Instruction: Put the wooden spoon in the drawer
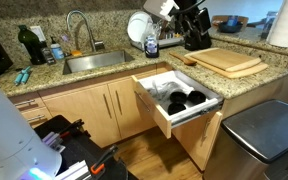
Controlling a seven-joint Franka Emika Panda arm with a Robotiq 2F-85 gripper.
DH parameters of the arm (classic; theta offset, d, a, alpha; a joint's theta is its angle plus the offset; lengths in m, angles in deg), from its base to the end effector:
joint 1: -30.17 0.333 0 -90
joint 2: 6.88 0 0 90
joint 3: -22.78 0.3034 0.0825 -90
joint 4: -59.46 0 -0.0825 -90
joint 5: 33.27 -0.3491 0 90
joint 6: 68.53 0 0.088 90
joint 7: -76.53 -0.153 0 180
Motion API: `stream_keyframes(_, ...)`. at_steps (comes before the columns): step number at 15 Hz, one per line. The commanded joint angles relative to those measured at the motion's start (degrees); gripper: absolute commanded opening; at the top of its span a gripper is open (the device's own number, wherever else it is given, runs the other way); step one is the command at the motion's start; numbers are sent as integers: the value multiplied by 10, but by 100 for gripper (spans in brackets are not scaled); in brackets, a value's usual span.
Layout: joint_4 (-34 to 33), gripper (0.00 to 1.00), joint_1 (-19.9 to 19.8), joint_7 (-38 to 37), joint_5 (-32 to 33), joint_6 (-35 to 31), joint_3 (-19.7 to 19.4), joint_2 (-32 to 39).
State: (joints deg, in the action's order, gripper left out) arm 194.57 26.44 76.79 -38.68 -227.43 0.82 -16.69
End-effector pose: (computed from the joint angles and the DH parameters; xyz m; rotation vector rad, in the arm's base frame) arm 0.4672 -0.2313 0.4261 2.8928 -0.7939 0.9010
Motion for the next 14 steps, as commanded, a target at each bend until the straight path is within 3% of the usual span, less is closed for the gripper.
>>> stream_keyframes(1, -5, 100, -22, 7, -13, 1, 29, 6)
stream_keyframes(2, -6, 100, -32, -21, -5, -4, 36, 9)
stream_keyframes(3, -18, 100, 24, 19, -91, -7, -8, 13)
stream_keyframes(4, -37, 100, 48, 21, -144, -3, -25, 24)
stream_keyframes(6, -102, 100, 141, 68, -241, 34, -96, 33)
stream_keyframes(10, -236, 100, 270, 148, -437, 135, -211, 74)
stream_keyframes(11, -265, 100, 283, 169, -483, 177, -229, 95)
stream_keyframes(13, -310, 100, 273, 194, -578, 261, -248, 165)
stream_keyframes(14, -325, 100, 163, 191, -609, 304, -155, 201)
